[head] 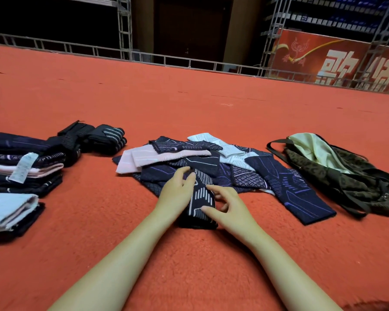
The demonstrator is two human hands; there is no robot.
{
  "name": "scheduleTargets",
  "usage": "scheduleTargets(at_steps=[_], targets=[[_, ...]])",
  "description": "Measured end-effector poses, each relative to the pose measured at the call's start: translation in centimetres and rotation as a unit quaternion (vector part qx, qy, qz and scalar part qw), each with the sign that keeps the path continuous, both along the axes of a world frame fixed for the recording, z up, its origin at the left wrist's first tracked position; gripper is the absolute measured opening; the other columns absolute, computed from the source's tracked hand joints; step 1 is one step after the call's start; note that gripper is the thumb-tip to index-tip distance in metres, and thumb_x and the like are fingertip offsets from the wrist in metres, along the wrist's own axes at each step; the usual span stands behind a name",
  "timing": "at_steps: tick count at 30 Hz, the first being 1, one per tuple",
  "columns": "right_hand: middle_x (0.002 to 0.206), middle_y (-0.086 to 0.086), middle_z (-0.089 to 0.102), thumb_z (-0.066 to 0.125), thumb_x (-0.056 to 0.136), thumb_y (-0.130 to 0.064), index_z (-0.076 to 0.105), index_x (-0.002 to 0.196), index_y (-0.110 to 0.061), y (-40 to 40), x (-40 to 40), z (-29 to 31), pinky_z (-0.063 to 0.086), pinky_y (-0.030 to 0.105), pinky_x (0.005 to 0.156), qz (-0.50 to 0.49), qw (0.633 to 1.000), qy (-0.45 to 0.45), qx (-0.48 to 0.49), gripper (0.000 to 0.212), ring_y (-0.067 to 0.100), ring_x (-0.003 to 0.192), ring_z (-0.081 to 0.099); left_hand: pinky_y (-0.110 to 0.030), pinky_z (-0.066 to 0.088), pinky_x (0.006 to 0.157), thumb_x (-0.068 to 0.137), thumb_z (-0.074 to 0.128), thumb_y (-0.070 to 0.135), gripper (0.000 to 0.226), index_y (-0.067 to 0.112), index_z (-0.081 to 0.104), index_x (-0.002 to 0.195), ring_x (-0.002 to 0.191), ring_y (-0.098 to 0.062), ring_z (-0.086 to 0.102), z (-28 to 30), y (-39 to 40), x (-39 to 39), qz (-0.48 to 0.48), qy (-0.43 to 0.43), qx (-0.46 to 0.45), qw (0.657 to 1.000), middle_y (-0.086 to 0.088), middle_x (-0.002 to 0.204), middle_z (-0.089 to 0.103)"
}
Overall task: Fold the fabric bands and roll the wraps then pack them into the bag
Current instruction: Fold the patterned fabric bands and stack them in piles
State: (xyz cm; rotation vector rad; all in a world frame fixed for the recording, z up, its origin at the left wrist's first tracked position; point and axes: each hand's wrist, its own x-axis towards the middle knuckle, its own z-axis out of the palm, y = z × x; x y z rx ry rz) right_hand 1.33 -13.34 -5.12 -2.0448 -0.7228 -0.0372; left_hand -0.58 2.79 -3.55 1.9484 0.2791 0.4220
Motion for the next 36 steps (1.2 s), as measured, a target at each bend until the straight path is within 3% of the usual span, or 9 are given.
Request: scheduleTargets(at_steps=[4, 7, 11, 16, 19, 26, 32, 34, 36], targets=[[0.12, -0.009, 0.05, 0.08, 0.071, -0.032, 0.043, 0.136, -0.032, 0.2, -0.2, -0.1, 0.045, 0.025, 0.094, 0.003, 0.999, 0.009, -0.05, 0.074, 0.003, 0.099, 0.052, -0.036, 0.04, 0.096, 0.086, 0.056, 0.022, 0.045, 0.018, 0.049, 0.13, 0.106, -0.026, 0.053, -0.7, 1.9, 0.1, 0.041, -0.012, 0.172, 0.984, -0.005, 0.107, 0.059], [0.105, -0.007, 0.059, 0.081, 0.07, -0.028, 0.034, 0.143, -0.029, 0.4, -0.1, 0.5, 0.048, 0.023, 0.08, -0.01, 0.997, 0.059, -0.045, 0.087, -0.001, 0.073, 0.053, -0.035, 0.036, 0.101, 0.084, 0.057, 0.02, 0.045, 0.019, 0.051, 0.129, 0.115, -0.026, 0.048, -1.1, 1.9, 0.2, -0.001, 0.031, 0.235, 0.971, -0.009, 0.117, 0.056], [0.083, -0.007, 0.063, 0.079, 0.072, -0.014, 0.04, 0.14, -0.019, 0.7, -0.1, 0.2, 0.044, 0.019, 0.066, -0.019, 0.994, 0.108, 0.006, 0.078, -0.005, 0.059, 0.052, -0.03, 0.039, 0.099, 0.08, 0.061, 0.019, 0.038, 0.021, 0.056, 0.118, 0.11, -0.02, 0.052, -1.0, 2.1, 0.4, 0.001, 0.0, 0.169, 0.986, -0.005, 0.113, 0.056], [0.113, -0.009, 0.066, 0.067, 0.076, -0.003, 0.054, 0.12, -0.035, 0.5, -1.0, 0.8, 0.044, 0.019, 0.093, 0.025, 0.992, 0.073, 0.097, 0.056, 0.002, 0.102, 0.061, -0.012, 0.036, 0.089, 0.087, 0.065, 0.026, 0.035, 0.024, 0.053, 0.119, 0.11, -0.002, 0.05, 0.3, 2.1, 0.0, -0.035, -0.088, 0.033, 0.995, 0.008, 0.119, 0.054], [0.115, -0.009, 0.062, 0.058, 0.072, -0.004, 0.061, 0.113, -0.036, 0.4, -1.7, 1.6, 0.039, 0.01, 0.091, 0.052, 0.993, 0.031, 0.1, 0.053, 0.0, 0.105, 0.057, -0.009, 0.036, 0.091, 0.08, 0.063, 0.048, 0.046, 0.03, 0.053, 0.121, 0.11, 0.005, 0.053, 0.5, 2.5, -0.4, -0.089, -0.09, -0.019, 0.992, 0.016, 0.115, 0.06], [0.106, -0.003, 0.063, 0.055, 0.069, -0.005, 0.063, 0.106, -0.034, 0.0, -0.9, 1.2, 0.04, 0.009, 0.087, 0.006, 0.996, -0.004, 0.087, 0.047, 0.0, 0.098, 0.058, -0.001, 0.033, 0.088, 0.071, 0.062, 0.046, 0.043, 0.039, 0.055, 0.113, 0.107, 0.015, 0.049, 0.3, 2.8, -1.2, -0.157, -0.076, 0.073, 0.982, 0.027, 0.114, 0.057], [0.105, -0.011, 0.066, 0.066, 0.079, -0.008, 0.061, 0.109, -0.027, -0.1, -0.4, 0.8, 0.047, 0.024, 0.091, -0.107, 0.989, 0.05, 0.089, 0.036, 0.004, 0.099, 0.061, -0.012, 0.039, 0.083, 0.082, 0.063, 0.01, 0.029, 0.032, 0.053, 0.099, 0.092, 0.006, 0.056, -0.7, 2.0, -2.1, -0.093, -0.116, 0.111, 0.983, 0.02, 0.098, 0.062], [0.099, -0.015, 0.065, 0.066, 0.082, -0.009, 0.059, 0.108, -0.029, 0.1, -1.3, 1.2, 0.049, 0.021, 0.084, -0.109, 0.99, 0.056, 0.075, 0.033, -0.006, 0.088, 0.06, -0.011, 0.038, 0.086, 0.083, 0.062, 0.007, 0.032, 0.031, 0.052, 0.101, 0.095, 0.006, 0.054, -0.5, 1.9, -3.2, -0.078, -0.142, 0.102, 0.981, 0.023, 0.1, 0.059], [0.086, -0.011, 0.063, 0.063, 0.085, -0.006, 0.058, 0.106, -0.029, 0.9, -2.5, 1.9, 0.052, 0.018, 0.062, -0.085, 0.989, 0.094, 0.081, 0.031, -0.009, 0.065, 0.057, -0.009, 0.036, 0.089, 0.083, 0.062, 0.003, 0.035, 0.029, 0.051, 0.103, 0.097, 0.006, 0.052, 0.1, 2.7, -4.8, -0.059, -0.158, 0.086, 0.982, 0.022, 0.104, 0.057]])
